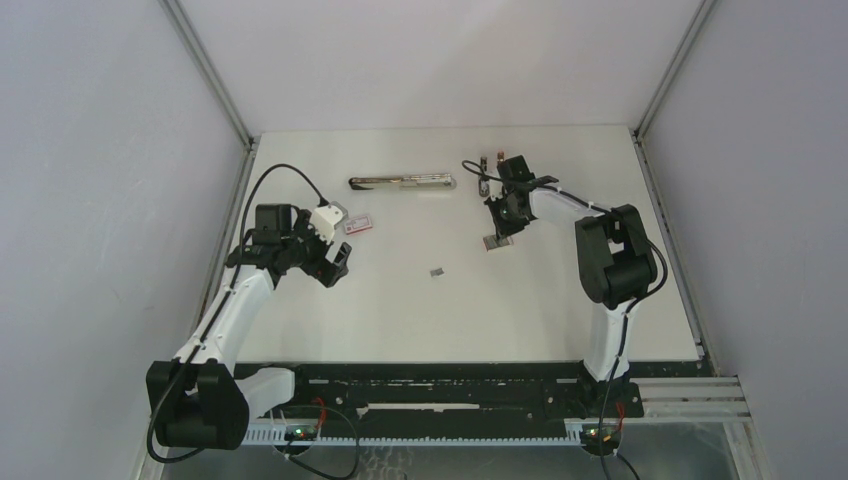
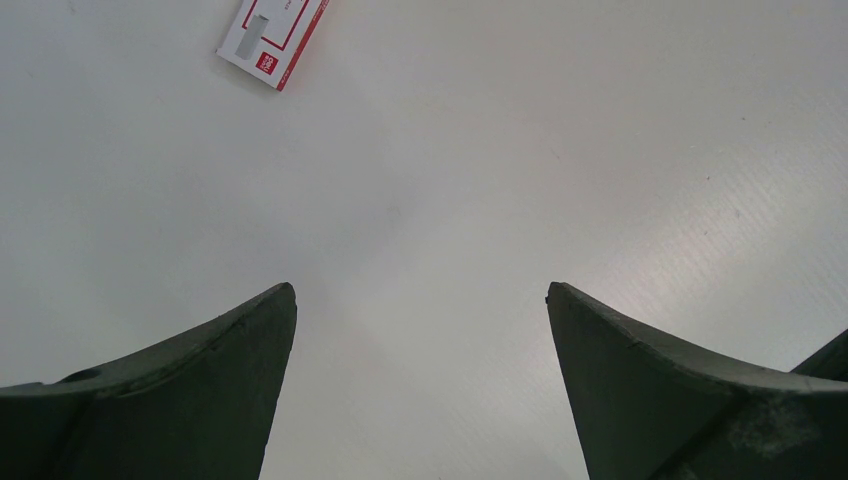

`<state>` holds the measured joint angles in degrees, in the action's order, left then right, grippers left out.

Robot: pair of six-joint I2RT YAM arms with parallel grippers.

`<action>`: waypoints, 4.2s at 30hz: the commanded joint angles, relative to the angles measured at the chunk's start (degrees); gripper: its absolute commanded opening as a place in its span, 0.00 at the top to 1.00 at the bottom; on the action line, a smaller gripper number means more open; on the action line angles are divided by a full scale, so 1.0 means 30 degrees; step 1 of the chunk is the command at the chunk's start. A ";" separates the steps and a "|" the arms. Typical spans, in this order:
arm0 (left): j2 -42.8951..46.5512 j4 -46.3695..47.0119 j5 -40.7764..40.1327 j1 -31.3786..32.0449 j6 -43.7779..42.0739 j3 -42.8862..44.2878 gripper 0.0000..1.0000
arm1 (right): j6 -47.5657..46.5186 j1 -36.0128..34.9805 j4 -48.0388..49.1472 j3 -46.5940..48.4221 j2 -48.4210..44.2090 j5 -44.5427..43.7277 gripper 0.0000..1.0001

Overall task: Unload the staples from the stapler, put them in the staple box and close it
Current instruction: Place the staple in the staple box, then adjust the staple in the staple box.

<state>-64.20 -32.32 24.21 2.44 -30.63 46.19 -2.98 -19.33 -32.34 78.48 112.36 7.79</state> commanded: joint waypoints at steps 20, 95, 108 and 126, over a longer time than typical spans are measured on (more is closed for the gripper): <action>0.0167 0.0061 0.0281 -0.0170 -0.0267 0.0109 0.00 | 0.0375 -0.0279 0.0360 0.0380 0.0166 0.0126 0.96; 0.0027 0.0086 0.0222 -0.0184 -0.0248 0.0126 0.00 | 0.2547 -0.1439 0.1061 -0.0949 -0.0089 -0.1044 0.45; -0.0084 0.0073 0.0244 -0.0174 -0.0278 0.0118 0.00 | 0.2434 -0.1709 0.1114 -0.0949 -0.0165 -0.1600 0.51; -0.0082 0.0050 0.0251 -0.0169 -0.0277 0.0117 0.00 | 0.2109 -0.1909 0.1011 -0.0484 0.0075 -0.2229 0.55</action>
<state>-64.53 -32.34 24.21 2.44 -30.98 46.19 3.75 -24.56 -30.22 75.68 111.98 2.04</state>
